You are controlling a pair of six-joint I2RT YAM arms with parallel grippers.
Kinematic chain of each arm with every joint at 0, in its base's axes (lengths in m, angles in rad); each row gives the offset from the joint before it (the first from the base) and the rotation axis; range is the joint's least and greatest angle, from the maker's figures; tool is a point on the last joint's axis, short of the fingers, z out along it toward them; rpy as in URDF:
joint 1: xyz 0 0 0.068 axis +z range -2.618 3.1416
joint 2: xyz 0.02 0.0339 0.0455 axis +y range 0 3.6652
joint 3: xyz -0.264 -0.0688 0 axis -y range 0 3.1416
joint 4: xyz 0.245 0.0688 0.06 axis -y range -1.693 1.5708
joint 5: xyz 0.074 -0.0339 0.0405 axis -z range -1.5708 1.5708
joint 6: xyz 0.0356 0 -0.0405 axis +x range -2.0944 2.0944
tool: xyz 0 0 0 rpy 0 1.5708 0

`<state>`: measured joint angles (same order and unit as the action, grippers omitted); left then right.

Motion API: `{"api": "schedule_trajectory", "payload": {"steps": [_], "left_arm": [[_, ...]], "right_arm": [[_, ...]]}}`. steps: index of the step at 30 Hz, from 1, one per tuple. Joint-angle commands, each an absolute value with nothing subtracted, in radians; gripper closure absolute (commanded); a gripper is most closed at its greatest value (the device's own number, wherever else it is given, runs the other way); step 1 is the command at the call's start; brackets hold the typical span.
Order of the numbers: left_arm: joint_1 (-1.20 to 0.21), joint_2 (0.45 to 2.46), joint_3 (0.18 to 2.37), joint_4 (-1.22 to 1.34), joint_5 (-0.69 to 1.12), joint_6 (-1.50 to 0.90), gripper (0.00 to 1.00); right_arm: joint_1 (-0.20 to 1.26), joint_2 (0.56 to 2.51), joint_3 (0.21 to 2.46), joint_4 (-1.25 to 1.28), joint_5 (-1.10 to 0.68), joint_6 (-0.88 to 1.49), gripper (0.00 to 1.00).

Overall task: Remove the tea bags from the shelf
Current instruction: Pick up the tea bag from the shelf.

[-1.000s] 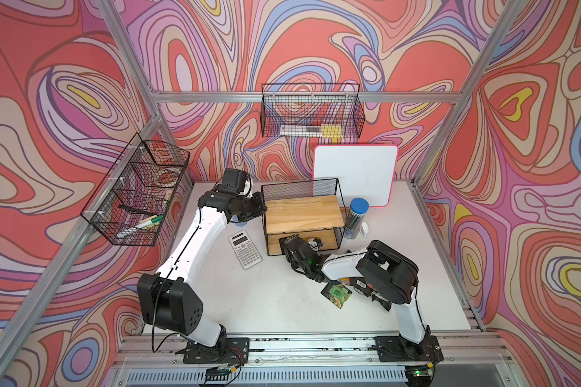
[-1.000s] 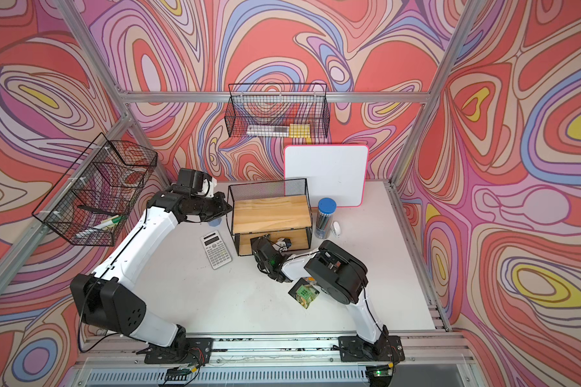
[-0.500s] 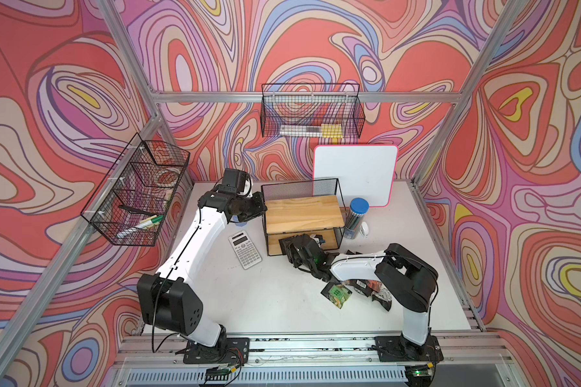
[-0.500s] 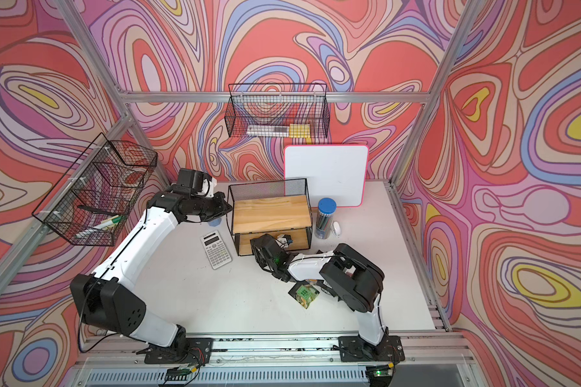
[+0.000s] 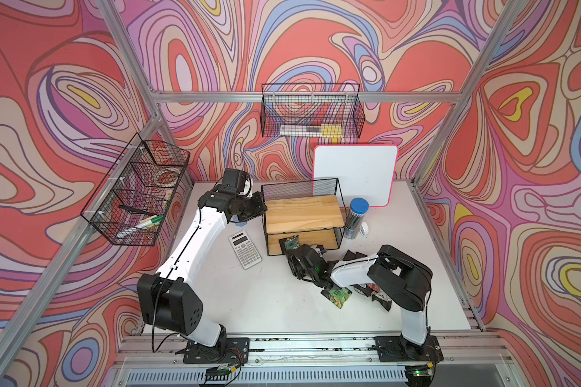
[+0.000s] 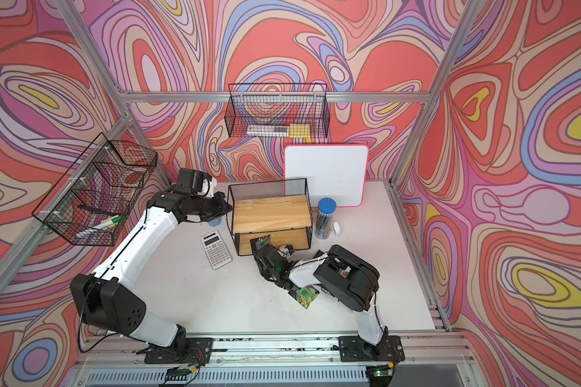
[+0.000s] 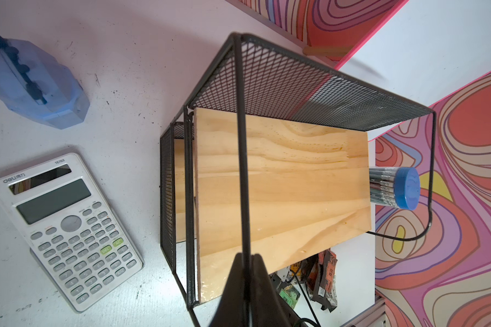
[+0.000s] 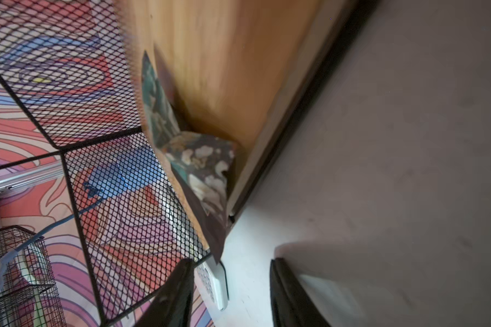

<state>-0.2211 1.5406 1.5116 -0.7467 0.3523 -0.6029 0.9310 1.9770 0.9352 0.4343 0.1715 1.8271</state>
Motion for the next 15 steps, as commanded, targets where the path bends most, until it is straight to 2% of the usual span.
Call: {"api": "schedule_trajectory", "payload": {"steps": [1,12,15], "left_arm": [[-0.224,1.546,1.503,-0.752,0.37,-0.582,1.0],[-0.224,1.555,1.517,-0.767,0.366,-0.565,1.0],[-0.224,1.558,1.516,-0.767,0.369,-0.564,1.0]], "right_arm": [[0.932,2.027,0.944,0.442,0.187,1.942,0.56],[0.91,2.088,0.978,0.423,0.243,2.02,0.65],[0.905,2.095,0.994,0.4,0.239,2.029,0.71]]}}
